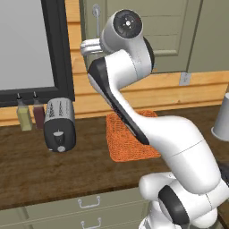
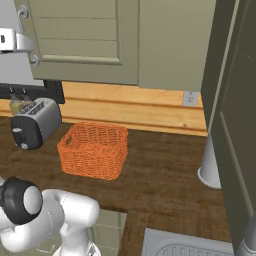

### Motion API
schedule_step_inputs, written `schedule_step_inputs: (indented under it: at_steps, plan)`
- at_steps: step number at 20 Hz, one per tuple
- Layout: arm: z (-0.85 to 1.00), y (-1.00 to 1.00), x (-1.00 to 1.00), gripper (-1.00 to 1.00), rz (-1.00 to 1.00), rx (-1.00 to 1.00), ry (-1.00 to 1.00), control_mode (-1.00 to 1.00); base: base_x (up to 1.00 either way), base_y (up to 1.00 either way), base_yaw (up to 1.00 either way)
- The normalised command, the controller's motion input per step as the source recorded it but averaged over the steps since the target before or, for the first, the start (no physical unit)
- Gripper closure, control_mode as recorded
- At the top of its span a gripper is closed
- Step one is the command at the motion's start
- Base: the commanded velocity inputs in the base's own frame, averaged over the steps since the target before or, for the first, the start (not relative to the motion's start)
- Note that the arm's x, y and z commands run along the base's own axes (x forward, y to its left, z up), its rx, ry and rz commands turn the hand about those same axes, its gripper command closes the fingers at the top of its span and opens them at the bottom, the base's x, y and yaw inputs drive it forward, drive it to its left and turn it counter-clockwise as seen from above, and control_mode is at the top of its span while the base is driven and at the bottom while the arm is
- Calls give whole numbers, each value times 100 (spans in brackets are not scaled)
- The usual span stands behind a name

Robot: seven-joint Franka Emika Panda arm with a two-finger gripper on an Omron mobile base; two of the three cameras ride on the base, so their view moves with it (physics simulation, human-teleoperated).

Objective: Open the cabinet, pick up the bread from the cabinet and place it in the basket. Then move the basket to the dining counter.

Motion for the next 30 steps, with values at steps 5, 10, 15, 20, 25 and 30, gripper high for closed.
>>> schedule_step_inputs:
  at_steps: [5, 10, 15, 20, 25, 30]
  plan:
    - [2, 0, 52, -100, 0, 0, 3, -100, 0, 0, 0]
    - [-5, 8, 31, -100, 0, 0, -1, -100, 0, 0, 0]
    - [-7, 30, 59, -100, -1, 0, 0, -100, 0, 0, 0]
    - [-13, 21, 61, -100, -2, 0, 0, -100, 0, 0, 0]
    - [-22, 21, 52, 100, -2, 0, 0, -100, 0, 0, 0]
    - [-33, -3, 39, 100, -4, -4, 3, -100, 0, 0, 0]
